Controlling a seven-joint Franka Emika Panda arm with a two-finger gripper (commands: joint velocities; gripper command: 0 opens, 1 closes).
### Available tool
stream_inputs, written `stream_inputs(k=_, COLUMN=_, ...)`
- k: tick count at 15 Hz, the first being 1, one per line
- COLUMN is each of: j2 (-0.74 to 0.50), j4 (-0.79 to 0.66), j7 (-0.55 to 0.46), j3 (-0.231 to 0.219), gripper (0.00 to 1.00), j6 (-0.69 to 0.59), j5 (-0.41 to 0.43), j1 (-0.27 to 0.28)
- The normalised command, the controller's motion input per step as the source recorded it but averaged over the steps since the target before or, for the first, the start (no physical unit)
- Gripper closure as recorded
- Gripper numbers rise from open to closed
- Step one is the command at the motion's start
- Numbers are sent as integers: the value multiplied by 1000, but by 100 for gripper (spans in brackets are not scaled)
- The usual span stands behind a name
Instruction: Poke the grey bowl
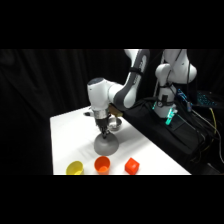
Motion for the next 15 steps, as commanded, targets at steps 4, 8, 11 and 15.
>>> stream_inputs(k=4, j2=-339, j4=76, j7=-173, j3=56, gripper=73, j6=-409, j5=29, j1=-61)
stream_inputs(k=8, j2=-260, j4=133, j7=-159, j3=48, gripper=29, j6=-429, j5=63, j1=-36)
stream_inputs(k=11, j2=-186, j4=159, j7=-128, j3=26, gripper=0, j6=-359, j5=40, j1=-12)
stream_inputs(k=15, j2=-138, j4=160, j7=-100, j3=11, gripper=0, j6=-291, j5=36, j1=-8)
